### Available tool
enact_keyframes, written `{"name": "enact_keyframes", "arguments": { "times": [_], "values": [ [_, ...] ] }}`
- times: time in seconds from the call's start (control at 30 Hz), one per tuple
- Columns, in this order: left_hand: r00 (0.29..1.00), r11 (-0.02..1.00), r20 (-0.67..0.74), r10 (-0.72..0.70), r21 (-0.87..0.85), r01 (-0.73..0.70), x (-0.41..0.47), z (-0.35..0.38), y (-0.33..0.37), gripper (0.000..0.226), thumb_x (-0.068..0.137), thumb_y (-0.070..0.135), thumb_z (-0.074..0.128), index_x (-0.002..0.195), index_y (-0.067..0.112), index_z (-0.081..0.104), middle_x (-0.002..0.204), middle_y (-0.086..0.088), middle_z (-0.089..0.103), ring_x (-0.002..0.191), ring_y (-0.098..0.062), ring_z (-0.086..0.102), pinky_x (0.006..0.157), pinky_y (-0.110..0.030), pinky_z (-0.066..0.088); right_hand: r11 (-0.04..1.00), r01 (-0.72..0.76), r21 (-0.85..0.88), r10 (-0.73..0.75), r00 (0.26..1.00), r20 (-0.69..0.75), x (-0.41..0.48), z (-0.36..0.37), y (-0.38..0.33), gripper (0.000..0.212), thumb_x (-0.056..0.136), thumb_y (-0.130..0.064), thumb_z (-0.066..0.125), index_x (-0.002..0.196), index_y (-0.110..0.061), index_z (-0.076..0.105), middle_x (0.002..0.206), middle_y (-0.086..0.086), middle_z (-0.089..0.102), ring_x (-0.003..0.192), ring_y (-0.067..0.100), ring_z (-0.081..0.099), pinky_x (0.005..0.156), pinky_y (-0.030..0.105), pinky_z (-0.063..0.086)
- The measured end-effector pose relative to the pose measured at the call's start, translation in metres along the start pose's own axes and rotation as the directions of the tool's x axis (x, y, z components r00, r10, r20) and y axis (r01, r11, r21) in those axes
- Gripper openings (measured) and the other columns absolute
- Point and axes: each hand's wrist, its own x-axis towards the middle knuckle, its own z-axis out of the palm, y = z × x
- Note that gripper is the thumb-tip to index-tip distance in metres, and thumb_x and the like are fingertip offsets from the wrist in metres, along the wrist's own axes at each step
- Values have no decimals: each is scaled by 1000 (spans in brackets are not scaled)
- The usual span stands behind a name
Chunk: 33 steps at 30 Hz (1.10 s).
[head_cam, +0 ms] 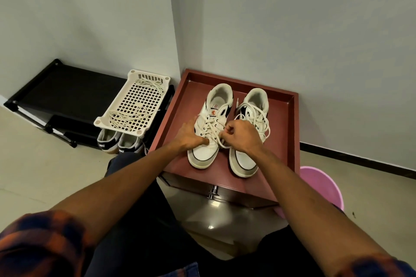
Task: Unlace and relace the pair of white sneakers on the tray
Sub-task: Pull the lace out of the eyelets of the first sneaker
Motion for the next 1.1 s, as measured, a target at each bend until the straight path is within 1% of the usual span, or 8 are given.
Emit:
{"name": "enact_keyframes", "arguments": {
  "times": [0.2,0.4,0.5,0.6,0.67,0.87,1.0,1.1],
  "values": [
    [999,991,23,-32,130,29,31,17,-34,125,24,85,82,133,36,44,115,5,64,109,-19,62,93,-43,55,994,72,-81,-76,996,-47,3,5,-14,29,84,-59,71,91,-31,68,89,-12,58,85,12,57,69,31,44],
    [1000,992,30,-5,125,1,5,4,2,123,27,70,86,135,26,46,117,3,65,115,-23,58,99,-45,50,1000,28,-13,-29,998,-57,5,13,-19,11,85,-32,75,80,-23,71,95,-4,53,85,15,56,68,30,42],
    [999,993,31,-16,119,12,5,3,-1,124,26,71,88,134,27,46,119,2,64,114,-22,59,100,-45,51,990,28,-141,-3,985,172,7,-9,-2,16,75,-29,80,68,-17,73,85,0,68,77,15,64,69,34,54],
    [1000,990,-22,14,142,-11,-2,3,2,128,40,60,93,148,27,34,128,-3,49,121,-19,46,108,-41,41,983,73,-169,43,802,596,2,-38,7,8,72,-24,87,71,-22,80,71,-13,74,74,1,68,77,33,55],
    [988,977,-81,134,176,-118,-5,4,2,115,54,46,93,150,28,33,129,-4,44,121,-19,40,108,-39,36,986,74,-151,55,707,705,2,-54,3,10,75,-23,88,80,-26,80,60,-26,67,61,-13,59,70,20,44],
    [889,898,-192,416,243,-367,-8,-4,18,56,65,13,67,120,21,62,110,6,45,108,-14,43,96,-34,43,995,3,-97,10,991,134,31,-52,-16,24,82,-37,79,70,-17,74,67,-5,70,70,13,68,70,32,56],
    [877,831,-121,465,401,-386,-2,-5,31,46,82,12,60,127,19,64,103,2,51,101,-17,48,86,-33,45,970,-230,78,239,962,-132,42,-29,-30,50,83,-58,68,59,-17,55,55,-3,55,55,16,56,50,27,33],
    [918,798,-35,396,509,-324,8,-3,36,39,93,20,52,130,22,64,112,-7,63,104,-24,59,80,-37,51,914,-357,194,378,922,-85,48,-20,-35,47,83,-59,68,63,-17,59,59,-3,60,60,16,60,56,28,40]
  ]
}}
